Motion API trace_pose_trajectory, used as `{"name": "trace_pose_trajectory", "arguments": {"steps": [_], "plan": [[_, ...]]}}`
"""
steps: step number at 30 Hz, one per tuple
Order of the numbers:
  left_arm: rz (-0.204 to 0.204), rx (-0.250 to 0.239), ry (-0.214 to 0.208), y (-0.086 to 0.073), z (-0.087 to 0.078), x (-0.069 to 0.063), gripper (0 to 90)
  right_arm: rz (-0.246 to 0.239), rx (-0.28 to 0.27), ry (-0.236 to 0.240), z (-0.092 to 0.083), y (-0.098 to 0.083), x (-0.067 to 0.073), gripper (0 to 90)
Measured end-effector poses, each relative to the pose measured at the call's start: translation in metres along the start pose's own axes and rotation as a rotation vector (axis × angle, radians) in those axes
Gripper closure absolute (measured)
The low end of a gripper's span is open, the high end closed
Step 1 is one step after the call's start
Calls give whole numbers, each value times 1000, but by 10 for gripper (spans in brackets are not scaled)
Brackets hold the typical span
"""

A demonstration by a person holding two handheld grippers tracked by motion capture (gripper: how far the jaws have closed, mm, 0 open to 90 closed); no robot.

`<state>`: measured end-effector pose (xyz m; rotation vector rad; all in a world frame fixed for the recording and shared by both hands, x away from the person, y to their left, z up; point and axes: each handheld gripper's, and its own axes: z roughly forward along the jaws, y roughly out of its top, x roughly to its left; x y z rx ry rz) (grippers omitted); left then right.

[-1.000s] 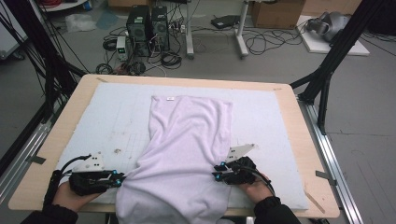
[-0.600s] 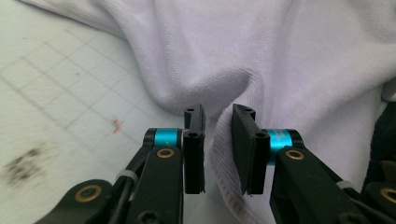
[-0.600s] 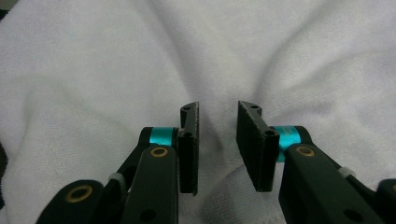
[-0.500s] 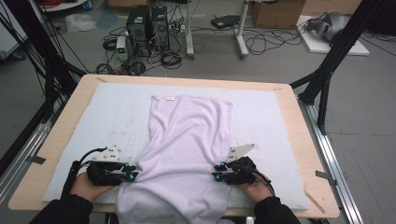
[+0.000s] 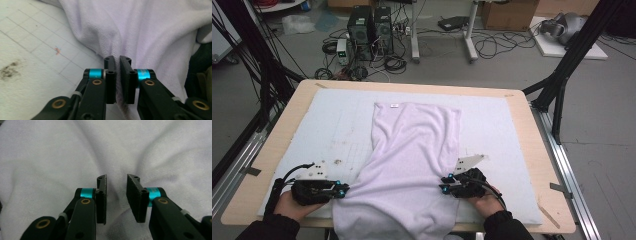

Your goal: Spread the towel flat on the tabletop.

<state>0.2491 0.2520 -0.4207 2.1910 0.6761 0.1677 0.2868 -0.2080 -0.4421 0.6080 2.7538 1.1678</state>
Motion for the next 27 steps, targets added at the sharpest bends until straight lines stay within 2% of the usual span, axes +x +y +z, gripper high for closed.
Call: {"name": "trace_pose_trajectory", "arguments": {"steps": [4,6,8,10,13,18,23,25,26,27], "plan": [[-22,-16,2,7,4,7,679,0,8,1,-1,1,1,843],[-27,4,-22,8,12,7,663,-11,9,11,-1,1,1,871],[-8,37,-51,8,22,4,711,-18,14,7,-1,1,2,877],[13,71,-72,6,30,-1,827,-25,19,5,-3,1,1,882],[23,70,-70,6,29,-4,864,-29,19,11,-5,0,0,888],[26,26,-77,7,17,-14,868,-38,5,13,-17,0,2,891],[51,4,-106,11,12,-26,862,-37,-4,2,-30,-7,4,891],[49,-11,-100,14,11,-24,805,-24,-25,24,-34,-10,3,888],[42,-17,-91,15,10,-21,737,-25,-36,23,-36,-11,2,860],[40,-26,-82,17,9,-18,724,-18,-49,23,-38,-12,1,813]]}}
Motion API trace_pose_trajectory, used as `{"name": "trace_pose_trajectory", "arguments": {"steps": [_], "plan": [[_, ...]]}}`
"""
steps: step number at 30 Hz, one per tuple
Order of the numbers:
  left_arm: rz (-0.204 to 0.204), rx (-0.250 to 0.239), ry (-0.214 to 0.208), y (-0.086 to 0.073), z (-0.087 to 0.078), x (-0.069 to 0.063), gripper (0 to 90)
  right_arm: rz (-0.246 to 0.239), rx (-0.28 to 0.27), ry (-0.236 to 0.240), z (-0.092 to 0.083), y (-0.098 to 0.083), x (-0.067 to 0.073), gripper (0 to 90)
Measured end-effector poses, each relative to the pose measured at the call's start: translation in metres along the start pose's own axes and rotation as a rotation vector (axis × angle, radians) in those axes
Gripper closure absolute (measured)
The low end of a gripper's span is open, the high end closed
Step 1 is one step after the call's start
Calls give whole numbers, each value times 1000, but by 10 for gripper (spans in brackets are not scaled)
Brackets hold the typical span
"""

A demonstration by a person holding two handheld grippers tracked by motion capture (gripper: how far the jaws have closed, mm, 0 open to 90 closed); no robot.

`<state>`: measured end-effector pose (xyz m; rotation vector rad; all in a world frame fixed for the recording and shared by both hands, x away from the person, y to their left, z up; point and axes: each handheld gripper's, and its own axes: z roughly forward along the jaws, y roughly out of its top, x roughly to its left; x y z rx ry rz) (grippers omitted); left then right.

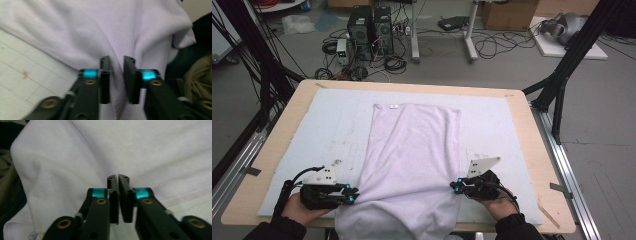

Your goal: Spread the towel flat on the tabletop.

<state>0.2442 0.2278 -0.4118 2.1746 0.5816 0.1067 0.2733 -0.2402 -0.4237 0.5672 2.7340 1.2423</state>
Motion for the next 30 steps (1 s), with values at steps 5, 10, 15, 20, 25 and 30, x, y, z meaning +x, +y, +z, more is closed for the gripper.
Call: {"name": "trace_pose_trajectory", "arguments": {"steps": [5,10,15,20,25,30], "plan": [[-13,-23,46,9,7,20,721,28,-31,-14,-4,1,-7,776],[-30,6,61,14,28,36,730,38,32,-35,5,-1,-11,756],[-22,87,69,16,53,42,703,73,53,-54,3,-9,-17,725],[-30,77,77,14,51,46,874,83,58,-55,9,-13,-19,750],[-13,87,119,13,47,43,884,63,72,-50,8,-11,-19,873],[-40,62,160,7,30,49,885,58,68,-68,-5,-11,-20,877]]}}
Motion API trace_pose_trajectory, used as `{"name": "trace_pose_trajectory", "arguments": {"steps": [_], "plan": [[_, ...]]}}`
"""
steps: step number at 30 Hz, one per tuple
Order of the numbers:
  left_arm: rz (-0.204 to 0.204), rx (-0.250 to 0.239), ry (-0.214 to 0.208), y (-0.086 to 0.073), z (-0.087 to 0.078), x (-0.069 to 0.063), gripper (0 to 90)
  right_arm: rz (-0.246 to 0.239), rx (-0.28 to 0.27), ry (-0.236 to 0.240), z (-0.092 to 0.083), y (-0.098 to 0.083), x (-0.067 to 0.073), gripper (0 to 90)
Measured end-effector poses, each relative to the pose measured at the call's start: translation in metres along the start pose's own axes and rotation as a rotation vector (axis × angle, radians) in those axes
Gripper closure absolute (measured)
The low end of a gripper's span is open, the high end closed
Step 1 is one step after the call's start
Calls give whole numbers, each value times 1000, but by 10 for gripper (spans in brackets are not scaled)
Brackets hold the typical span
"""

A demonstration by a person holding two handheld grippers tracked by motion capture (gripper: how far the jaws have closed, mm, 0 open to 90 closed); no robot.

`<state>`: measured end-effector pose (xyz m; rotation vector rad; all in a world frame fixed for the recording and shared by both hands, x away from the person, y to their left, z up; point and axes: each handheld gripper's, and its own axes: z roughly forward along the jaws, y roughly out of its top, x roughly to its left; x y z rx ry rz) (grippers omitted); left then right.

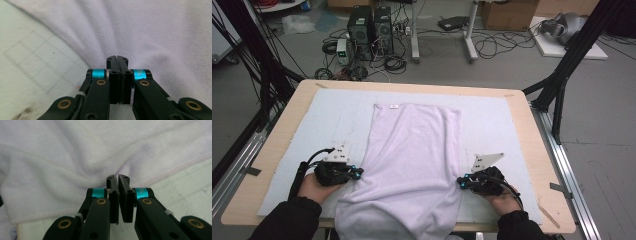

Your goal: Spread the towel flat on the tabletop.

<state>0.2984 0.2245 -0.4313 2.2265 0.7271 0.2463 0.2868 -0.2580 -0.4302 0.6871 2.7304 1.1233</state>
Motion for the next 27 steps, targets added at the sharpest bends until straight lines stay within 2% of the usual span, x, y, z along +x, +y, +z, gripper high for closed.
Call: {"name": "trace_pose_trajectory", "arguments": {"steps": [3,8,11,13,15,18,20,21,22,23,24,25,27], "plan": [[-17,-14,16,-1,-5,3,885,2,-3,-14,-8,-2,-3,877],[-19,-9,43,-1,-5,3,872,7,0,-21,-14,-5,-3,875],[-29,-35,0,-1,-10,3,751,5,-17,-21,-14,-4,-2,843],[-24,-47,-27,-1,-11,1,699,7,-53,3,-14,-1,0,766],[-7,-42,-48,-1,-10,-2,657,8,-62,17,-11,3,3,714],[-4,-7,-61,-2,-1,-4,613,-17,-35,35,0,8,7,655],[10,29,-45,-4,6,-5,638,-18,-10,44,9,10,8,634],[23,20,-27,-4,6,-6,710,-17,8,53,15,10,8,656],[13,21,-33,-3,6,-5,795,-20,23,55,19,10,8,711],[13,31,-39,-2,6,-3,849,-34,27,44,21,10,9,817],[14,32,-29,0,6,-3,862,-45,30,50,21,11,8,863],[16,26,-10,1,6,-3,869,-40,42,52,21,13,8,870],[4,7,15,4,6,-1,875,-59,46,20,20,18,8,874]]}}
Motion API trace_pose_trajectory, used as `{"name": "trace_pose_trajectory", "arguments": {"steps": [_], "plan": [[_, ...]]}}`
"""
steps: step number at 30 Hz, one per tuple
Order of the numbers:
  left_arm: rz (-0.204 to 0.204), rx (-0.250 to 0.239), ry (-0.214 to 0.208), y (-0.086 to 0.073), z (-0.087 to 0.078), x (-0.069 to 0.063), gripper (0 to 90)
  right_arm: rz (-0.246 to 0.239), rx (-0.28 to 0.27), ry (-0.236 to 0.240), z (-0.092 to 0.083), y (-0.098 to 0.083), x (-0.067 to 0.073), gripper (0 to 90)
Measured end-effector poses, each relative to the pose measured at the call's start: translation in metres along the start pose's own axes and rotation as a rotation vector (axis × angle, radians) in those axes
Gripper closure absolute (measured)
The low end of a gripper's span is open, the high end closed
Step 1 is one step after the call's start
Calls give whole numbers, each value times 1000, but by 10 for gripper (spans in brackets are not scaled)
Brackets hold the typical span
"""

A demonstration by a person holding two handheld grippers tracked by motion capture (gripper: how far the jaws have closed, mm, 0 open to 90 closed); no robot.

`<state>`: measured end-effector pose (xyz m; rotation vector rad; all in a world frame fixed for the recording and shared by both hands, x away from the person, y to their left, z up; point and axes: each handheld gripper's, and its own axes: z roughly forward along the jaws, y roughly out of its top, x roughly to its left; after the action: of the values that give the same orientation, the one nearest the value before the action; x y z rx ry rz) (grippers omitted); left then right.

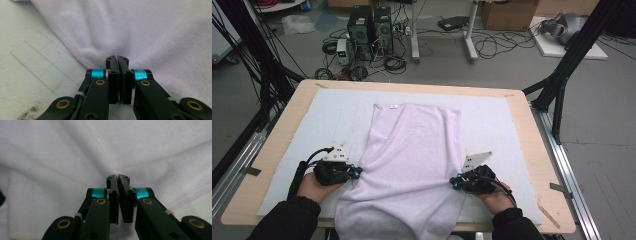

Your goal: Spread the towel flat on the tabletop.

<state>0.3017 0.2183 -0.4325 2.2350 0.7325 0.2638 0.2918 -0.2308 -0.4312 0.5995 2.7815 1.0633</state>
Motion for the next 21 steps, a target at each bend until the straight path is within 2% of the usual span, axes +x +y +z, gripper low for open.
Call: {"name": "trace_pose_trajectory", "arguments": {"steps": [1,3,6,8,13,15,16,20,21], "plan": [[-8,-14,21,2,0,2,898,1,-7,-14,-2,3,-1,875],[-27,-28,35,5,0,7,899,14,-38,-42,-6,7,-6,875],[-39,-35,72,9,2,12,899,25,-48,-61,-9,13,-14,875],[-58,-49,68,11,3,15,898,38,-44,-78,-8,14,-19,875],[-62,-64,68,10,-2,17,895,62,-10,-85,0,14,-24,867],[-67,-81,74,10,-8,17,877,56,-33,-87,-3,15,-23,836],[-66,-88,80,9,-11,17,836,63,-61,-96,-6,15,-22,810],[-50,-128,57,6,-28,9,741,84,-143,-87,-25,13,-14,736],[-41,-137,49,4,-31,6,731,75,-155,-80,-27,12,-12,724]]}}
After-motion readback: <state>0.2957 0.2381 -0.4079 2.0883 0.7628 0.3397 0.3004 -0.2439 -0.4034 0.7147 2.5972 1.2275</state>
